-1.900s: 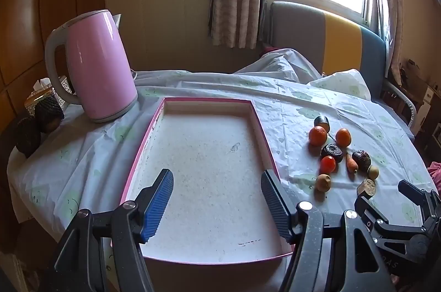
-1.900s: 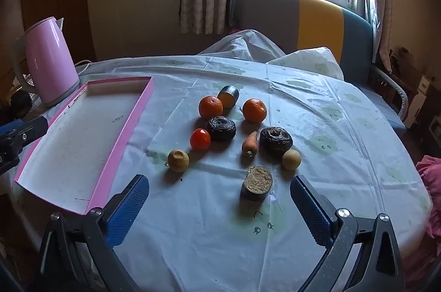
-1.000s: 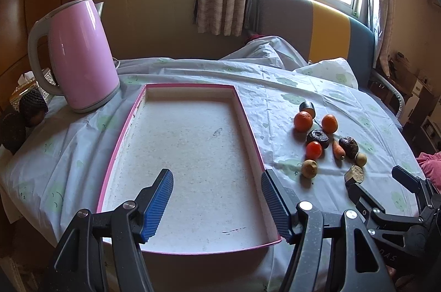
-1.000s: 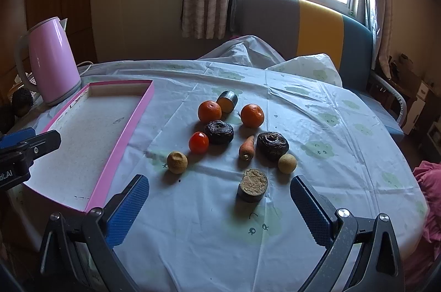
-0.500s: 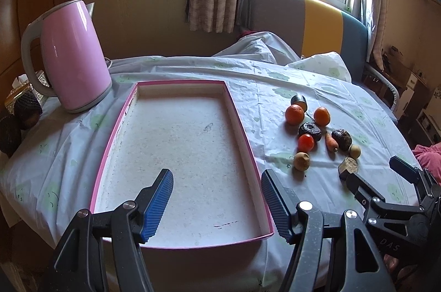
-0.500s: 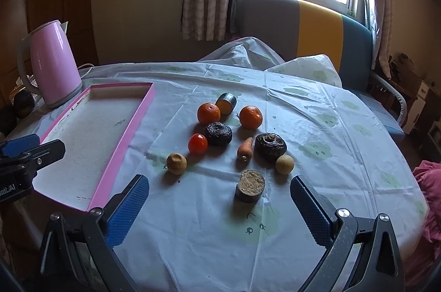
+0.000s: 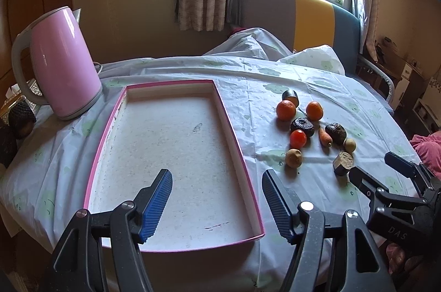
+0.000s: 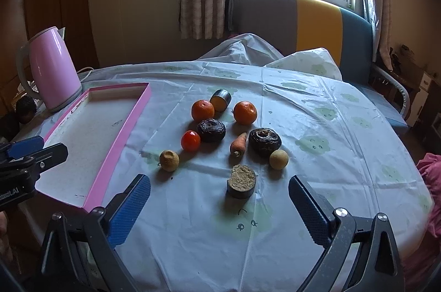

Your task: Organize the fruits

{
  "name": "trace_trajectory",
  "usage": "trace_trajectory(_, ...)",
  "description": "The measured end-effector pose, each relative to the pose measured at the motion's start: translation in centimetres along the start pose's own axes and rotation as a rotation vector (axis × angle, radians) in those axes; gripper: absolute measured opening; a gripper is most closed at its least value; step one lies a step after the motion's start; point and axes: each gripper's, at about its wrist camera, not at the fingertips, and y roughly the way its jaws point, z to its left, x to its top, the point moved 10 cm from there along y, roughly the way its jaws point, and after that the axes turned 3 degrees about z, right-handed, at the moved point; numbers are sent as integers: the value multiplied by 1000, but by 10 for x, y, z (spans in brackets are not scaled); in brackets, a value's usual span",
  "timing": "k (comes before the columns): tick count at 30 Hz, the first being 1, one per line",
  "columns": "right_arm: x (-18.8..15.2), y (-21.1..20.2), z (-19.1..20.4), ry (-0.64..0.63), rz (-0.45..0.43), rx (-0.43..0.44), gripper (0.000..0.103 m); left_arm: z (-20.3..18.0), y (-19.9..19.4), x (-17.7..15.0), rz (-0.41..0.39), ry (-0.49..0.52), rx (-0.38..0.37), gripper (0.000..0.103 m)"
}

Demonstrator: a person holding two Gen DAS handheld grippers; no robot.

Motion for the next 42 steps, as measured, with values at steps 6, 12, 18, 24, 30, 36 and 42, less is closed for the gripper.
trace_trajectory(6,-9,6,-20,75,52,38,63,-16,3,5,11,37,-31,79)
trace_trajectory(12,-10,10,-34,111,89,78,46,-32,15,10,47,63,-80,79)
trace_trajectory(18,-14,25,-35,97,157,113,46,-51,30,10,103,109,-129,64)
trace_trajectory(24,-15,52,-25,52,201,125,46,-71,49,15,161,149,-172,48)
trace_trajectory(30,-16,71,-19,7,212,133,45,-92,67,18,199,194,-200,46)
trace_trajectory(36,-17,75,-23,-3,186,165,34,-108,94,10,263,233,-178,40)
trace_trajectory(42,-18,76,-25,15,186,225,35,-111,113,-2,310,215,-155,26)
